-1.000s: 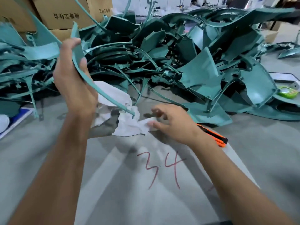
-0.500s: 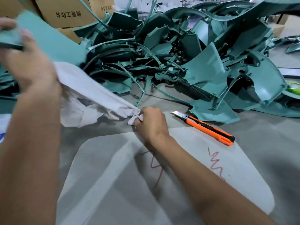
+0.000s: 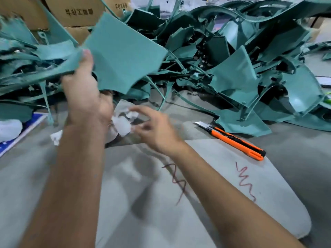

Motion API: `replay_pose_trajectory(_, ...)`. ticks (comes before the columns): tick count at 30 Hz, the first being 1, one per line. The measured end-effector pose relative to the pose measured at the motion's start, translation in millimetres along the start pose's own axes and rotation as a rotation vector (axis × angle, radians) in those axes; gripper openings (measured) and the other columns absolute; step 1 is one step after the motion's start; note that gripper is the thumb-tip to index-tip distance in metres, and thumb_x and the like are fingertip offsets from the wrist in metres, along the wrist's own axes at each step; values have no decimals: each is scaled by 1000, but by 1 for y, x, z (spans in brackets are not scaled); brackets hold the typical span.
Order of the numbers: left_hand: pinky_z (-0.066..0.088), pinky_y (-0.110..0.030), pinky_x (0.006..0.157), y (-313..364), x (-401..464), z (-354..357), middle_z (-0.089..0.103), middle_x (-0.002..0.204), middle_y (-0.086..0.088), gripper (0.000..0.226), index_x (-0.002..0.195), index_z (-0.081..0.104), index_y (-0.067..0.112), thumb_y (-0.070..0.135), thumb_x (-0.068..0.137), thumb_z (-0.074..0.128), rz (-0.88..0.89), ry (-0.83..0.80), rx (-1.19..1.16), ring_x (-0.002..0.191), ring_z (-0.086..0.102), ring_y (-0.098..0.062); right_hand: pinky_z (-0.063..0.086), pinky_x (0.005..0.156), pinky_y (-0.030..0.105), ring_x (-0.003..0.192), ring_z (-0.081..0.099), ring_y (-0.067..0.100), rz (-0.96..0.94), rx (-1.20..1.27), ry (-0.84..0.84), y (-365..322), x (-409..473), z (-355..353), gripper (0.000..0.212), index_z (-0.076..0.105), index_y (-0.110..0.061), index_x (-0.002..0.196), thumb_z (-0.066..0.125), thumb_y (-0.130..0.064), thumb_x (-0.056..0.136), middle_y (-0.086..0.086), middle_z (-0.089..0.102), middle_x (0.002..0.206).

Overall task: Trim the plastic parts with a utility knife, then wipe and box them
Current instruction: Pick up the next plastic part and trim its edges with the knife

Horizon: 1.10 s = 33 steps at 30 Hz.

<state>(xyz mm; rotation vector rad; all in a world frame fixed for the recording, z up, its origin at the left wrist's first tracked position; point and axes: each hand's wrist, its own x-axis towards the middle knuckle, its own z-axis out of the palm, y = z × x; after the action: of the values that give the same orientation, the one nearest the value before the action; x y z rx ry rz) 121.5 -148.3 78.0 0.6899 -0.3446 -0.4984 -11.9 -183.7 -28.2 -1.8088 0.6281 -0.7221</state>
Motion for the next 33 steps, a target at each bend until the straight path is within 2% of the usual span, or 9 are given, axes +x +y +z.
replay_pose_trajectory(2,62,-54,79,-24,-25,-7,77,113,-12,25,123,64,6,19,101,64,-230,-20,62,101,76,-30,62,86,37,88,72,14,37,-392,247,1,-5,-36,19,74,-20,116,68,-14,100,0,75,112)
replay_pose_trajectory(4,57,-66,86,-49,-44,-16,75,119,-13,34,131,61,9,27,102,62,-386,-54,74,106,73,-36,59,87,41,96,70,29,194,-783,355,2,-13,-77,15,73,-20,108,65,-27,98,8,75,106)
replay_pose_trajectory(9,57,-69,79,-89,-63,-34,74,121,-11,44,141,56,13,36,103,57,-586,-135,158,105,74,-37,43,72,38,93,59,37,504,-1170,141,12,-39,-131,15,60,-15,99,66,-13,85,12,64,104)
replay_pose_trajectory(12,61,-60,78,-95,-62,-40,73,125,-12,46,140,59,12,40,104,54,-619,-186,155,110,72,-35,41,68,37,82,53,35,462,-1198,139,20,-41,-131,20,54,-15,92,67,-8,78,9,58,92)
replay_pose_trajectory(15,62,-47,69,-99,-62,-45,74,122,-11,46,138,61,13,44,105,50,-647,-168,154,107,74,-32,45,71,38,91,57,37,327,-1103,250,35,-44,-123,19,63,-11,95,71,-9,78,12,62,101)
replay_pose_trajectory(20,62,-47,69,-100,-55,-51,75,120,-12,51,134,62,13,52,106,43,-666,-192,119,105,74,-31,42,63,43,70,53,37,116,-1006,416,44,-46,-107,15,54,-11,108,62,-9,95,9,39,112)
replay_pose_trajectory(25,62,-48,69,-98,-50,-57,75,120,-12,49,124,67,13,52,106,41,-666,-232,127,106,74,-32,51,70,45,74,55,30,-47,-868,594,40,-46,-102,21,60,-8,118,66,-10,97,10,44,114)
replay_pose_trajectory(30,56,-41,77,-95,-49,-63,73,119,-11,34,116,70,4,24,89,66,-624,-313,358,110,70,-37,50,87,29,88,50,13,-101,-740,690,39,-42,-104,23,68,-7,111,77,-19,94,4,50,112)
replay_pose_trajectory(33,46,-48,78,-93,-48,-69,69,116,-25,54,120,65,-7,7,68,63,-557,-434,489,100,63,-43,48,79,29,82,53,11,-138,-692,761,37,-41,-109,21,58,-11,113,70,-22,99,-4,58,98)
